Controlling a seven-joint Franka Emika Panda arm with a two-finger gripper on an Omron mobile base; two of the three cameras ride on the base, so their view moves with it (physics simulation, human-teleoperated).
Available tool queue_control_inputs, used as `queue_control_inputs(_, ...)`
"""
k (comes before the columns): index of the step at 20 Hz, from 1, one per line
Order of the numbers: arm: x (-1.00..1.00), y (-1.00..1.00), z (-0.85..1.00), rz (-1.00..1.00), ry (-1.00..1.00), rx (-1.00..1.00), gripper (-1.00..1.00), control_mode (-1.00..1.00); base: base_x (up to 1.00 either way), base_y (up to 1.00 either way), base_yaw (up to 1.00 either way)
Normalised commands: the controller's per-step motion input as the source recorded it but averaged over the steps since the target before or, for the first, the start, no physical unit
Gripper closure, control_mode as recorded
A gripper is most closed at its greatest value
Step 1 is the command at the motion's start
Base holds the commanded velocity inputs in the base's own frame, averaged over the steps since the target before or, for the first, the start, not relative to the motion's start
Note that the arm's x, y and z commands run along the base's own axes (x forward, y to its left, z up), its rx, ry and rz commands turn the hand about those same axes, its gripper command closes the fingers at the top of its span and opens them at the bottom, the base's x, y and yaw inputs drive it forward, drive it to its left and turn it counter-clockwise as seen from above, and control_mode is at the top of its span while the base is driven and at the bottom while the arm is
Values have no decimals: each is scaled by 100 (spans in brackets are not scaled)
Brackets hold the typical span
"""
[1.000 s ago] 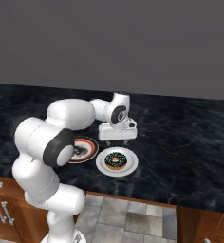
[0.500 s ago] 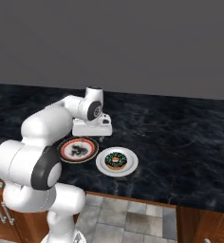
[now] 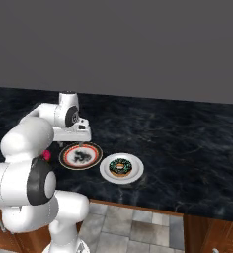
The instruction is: Place the pastries on the plates.
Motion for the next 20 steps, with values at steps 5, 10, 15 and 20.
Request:
queue_control_inputs(5,0,56,0,-8,0,0,-100,-100,0,0,0)
queue_control_inputs(10,0,63,0,-6,0,-2,-100,-100,0,0,0)
queue_control_inputs(15,0,56,-12,-4,0,-3,-100,-100,0,0,0)
queue_control_inputs(20,0,29,-30,0,0,-3,-100,-100,0,0,0)
